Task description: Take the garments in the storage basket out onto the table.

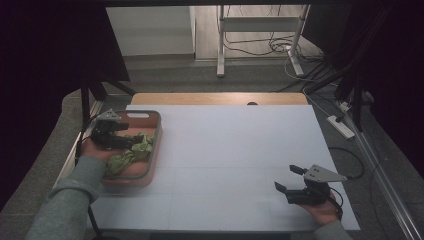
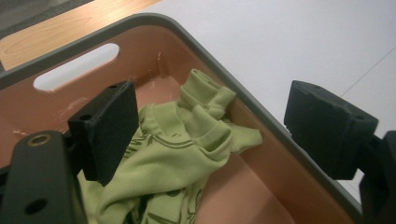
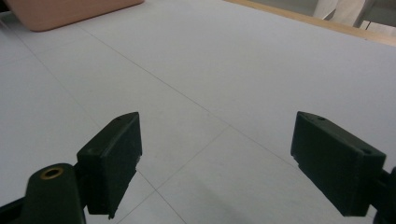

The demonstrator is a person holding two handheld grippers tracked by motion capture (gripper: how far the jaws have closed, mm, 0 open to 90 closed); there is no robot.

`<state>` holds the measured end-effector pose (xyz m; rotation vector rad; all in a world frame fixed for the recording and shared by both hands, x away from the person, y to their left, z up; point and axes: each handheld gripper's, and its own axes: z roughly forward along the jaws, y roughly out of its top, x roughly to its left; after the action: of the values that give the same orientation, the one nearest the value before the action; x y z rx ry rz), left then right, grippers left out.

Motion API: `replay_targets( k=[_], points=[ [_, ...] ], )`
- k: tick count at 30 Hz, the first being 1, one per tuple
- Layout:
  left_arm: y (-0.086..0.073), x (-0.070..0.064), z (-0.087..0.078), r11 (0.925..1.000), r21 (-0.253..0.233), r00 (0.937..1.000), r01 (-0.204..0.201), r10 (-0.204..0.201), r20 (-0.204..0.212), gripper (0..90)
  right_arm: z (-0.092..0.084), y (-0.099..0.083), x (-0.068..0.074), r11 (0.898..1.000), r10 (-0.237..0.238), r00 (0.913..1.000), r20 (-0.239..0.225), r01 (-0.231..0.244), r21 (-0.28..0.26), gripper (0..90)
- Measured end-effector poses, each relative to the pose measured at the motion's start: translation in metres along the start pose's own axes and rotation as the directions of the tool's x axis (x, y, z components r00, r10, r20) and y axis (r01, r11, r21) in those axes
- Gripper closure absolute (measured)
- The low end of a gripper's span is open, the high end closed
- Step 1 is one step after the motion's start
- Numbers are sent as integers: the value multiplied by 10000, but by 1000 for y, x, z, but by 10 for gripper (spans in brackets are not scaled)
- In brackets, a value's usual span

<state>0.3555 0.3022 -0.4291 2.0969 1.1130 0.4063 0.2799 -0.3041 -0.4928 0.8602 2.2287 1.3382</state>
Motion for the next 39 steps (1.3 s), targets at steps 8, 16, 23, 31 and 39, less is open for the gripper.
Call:
replay_targets(
  k=[8,16,23,31,39],
  points=[
    [-2,8,-1,9997,213,9996,116,-110,-276,170,0,0,0,10000,-5,10000,18,5,25,170],
    [-7,17,1,9986,477,9991,241,-225,-349,163,1,0,0,10000,-23,10000,24,23,35,170],
    [-12,22,5,9972,693,9992,273,-252,-306,162,0,0,1,10000,-25,10000,37,25,61,170],
    [-16,25,16,9917,1264,9991,235,-188,-384,151,0,0,0,10000,-17,10000,63,17,65,170],
    [-16,28,26,9865,1612,9981,300,-209,-573,140,0,-1,0,9999,-15,10000,65,14,100,170]
  ],
)
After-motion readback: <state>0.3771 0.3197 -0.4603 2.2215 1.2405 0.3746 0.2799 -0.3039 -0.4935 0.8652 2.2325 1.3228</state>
